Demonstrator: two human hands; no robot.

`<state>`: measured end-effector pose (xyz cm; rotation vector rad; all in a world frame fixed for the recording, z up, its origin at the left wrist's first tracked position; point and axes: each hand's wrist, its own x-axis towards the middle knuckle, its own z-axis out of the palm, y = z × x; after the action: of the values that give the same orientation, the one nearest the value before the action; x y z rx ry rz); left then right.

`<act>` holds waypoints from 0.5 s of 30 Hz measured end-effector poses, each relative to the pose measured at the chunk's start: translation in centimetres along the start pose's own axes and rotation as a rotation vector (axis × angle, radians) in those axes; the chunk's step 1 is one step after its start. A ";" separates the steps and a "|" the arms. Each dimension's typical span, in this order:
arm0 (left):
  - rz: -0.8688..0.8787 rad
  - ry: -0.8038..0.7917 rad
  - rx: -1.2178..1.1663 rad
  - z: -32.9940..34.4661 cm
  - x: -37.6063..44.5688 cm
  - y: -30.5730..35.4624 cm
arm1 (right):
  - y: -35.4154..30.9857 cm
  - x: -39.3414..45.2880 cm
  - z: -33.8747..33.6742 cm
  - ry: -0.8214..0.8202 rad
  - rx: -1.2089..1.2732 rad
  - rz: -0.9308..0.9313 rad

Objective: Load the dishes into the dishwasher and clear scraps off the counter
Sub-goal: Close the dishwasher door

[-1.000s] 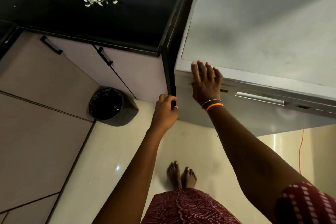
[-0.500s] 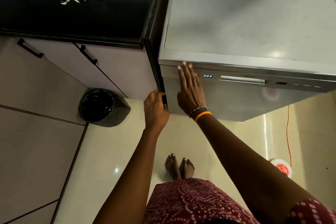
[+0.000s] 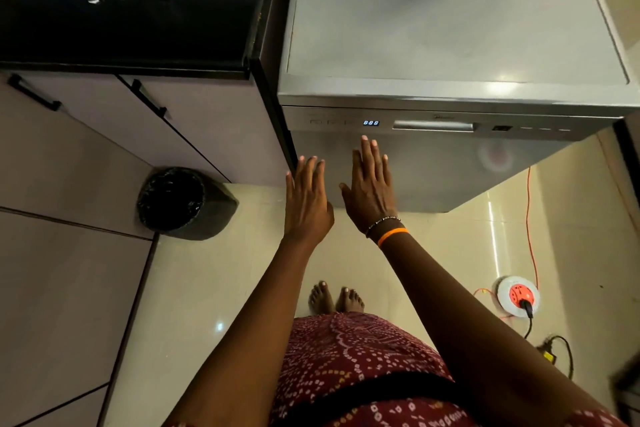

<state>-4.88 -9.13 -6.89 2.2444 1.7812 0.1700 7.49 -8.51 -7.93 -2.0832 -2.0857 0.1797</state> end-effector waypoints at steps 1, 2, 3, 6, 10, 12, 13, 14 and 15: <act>0.011 0.021 -0.009 -0.1 0.0 0.2 | 0.0 -0.2 0.0 -0.002 -0.001 0.003; 0.018 0.034 -0.013 -0.1 -0.1 0.5 | 0.1 -0.4 -0.1 -0.005 -0.001 0.000; 0.024 0.037 -0.011 -0.2 -0.1 0.7 | 0.1 -0.6 -0.1 -0.013 0.000 0.000; 0.034 0.033 -0.002 -0.4 -0.4 1.0 | 0.5 -0.8 -0.5 -0.024 -0.004 0.008; 0.039 0.035 0.012 -0.4 -0.9 1.1 | 1.1 -1.2 -1.2 -0.042 0.009 0.032; 0.035 0.038 0.013 -0.5 -1.0 1.1 | 1.3 -1.5 -1.4 -0.048 0.002 0.042; 0.034 0.038 0.013 -0.6 -1.1 1.1 | 1.4 -1.6 -1.5 -0.053 0.004 0.049; 0.034 0.036 0.015 -0.7 -1.1 1.1 | 1.4 -1.7 -1.5 -0.056 0.009 0.056; 0.035 0.032 0.022 -0.7 -1.1 1.1 | 1.4 -1.8 -1.5 -0.059 0.013 0.059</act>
<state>-4.27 -10.38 -5.79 2.3015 1.7694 0.1957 9.15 -10.39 -6.87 -2.1578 -2.0514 0.2655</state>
